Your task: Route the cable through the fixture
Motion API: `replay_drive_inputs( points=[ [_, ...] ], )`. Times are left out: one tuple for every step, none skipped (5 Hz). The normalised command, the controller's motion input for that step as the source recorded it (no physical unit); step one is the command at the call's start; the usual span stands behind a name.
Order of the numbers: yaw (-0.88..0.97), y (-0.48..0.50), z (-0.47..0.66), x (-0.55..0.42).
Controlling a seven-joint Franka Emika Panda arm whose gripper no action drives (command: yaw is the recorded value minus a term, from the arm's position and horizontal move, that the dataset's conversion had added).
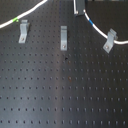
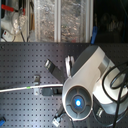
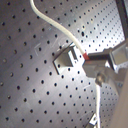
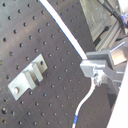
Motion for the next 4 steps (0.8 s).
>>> replay_drive_inputs(
  points=[
    [0.23,-0.108,0.07,-0.184],
    [-0.3,0.262,0.01,-0.125],
    [-0.28,0.535,0.27,-0.274],
    [0.0,0.684,0.1,-0.183]
  ],
)
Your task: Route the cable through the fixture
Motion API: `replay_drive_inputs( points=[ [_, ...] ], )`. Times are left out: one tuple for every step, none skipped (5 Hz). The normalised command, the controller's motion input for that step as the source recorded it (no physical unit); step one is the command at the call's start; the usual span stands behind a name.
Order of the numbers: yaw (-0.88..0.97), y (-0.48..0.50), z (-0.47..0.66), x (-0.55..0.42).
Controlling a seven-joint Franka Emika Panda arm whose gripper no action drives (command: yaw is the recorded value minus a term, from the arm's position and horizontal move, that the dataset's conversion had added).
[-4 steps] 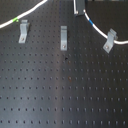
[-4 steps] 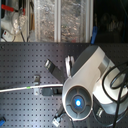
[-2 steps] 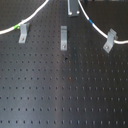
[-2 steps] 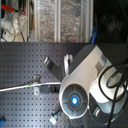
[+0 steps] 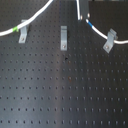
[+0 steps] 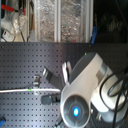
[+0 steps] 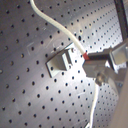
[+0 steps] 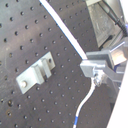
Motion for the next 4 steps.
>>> replay_drive_inputs(
  points=[
    [0.15,0.586,0.12,-0.17],
    [0.05,0.139,-0.1,-0.033],
    [0.12,-0.026,0.71,-0.14],
    [0.2,-0.044,0.75,-0.343]
  ],
)
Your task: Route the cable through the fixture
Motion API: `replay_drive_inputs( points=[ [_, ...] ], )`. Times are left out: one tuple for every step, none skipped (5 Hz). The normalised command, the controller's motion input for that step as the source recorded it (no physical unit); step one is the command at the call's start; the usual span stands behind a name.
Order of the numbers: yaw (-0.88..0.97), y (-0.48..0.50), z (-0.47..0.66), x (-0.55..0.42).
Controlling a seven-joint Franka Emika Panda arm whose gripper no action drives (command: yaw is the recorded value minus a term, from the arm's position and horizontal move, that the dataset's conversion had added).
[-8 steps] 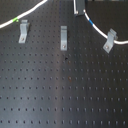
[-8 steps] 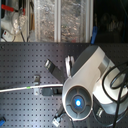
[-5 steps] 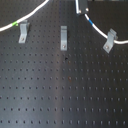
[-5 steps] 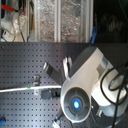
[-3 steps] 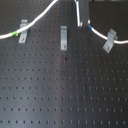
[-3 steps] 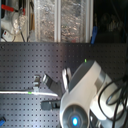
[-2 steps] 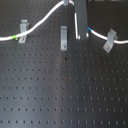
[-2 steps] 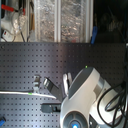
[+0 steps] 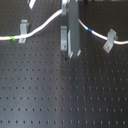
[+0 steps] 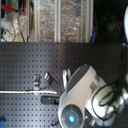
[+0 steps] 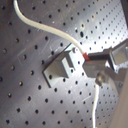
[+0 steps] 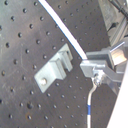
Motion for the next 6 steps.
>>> replay_drive_inputs(
  points=[
    [0.0,0.026,0.03,-0.004],
    [0.19,0.305,0.0,-0.156],
    [0.53,0.02,0.04,-0.147],
    [0.0,-0.019,0.0,0.0],
    [0.03,0.0,0.75,-0.002],
    [0.0,0.0,0.0,-0.017]
  ],
)
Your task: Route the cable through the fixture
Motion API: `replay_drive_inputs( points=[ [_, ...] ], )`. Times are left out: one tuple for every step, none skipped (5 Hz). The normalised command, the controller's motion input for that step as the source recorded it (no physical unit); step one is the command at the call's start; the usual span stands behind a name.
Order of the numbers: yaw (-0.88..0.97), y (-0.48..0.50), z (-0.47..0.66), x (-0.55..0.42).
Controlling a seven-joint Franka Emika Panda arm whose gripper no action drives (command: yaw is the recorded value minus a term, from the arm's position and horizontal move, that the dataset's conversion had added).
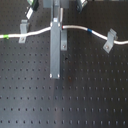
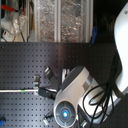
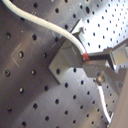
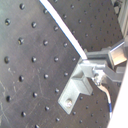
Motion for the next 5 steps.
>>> replay_drive_inputs(
  points=[
    [0.0,-0.004,-0.68,-0.032],
    [0.0,0.001,0.07,0.0],
    [0.0,-0.121,0.66,-0.128],
    [0.0,0.024,0.0,0.001],
    [0.0,0.275,-0.2,-0.015]
  ],
)
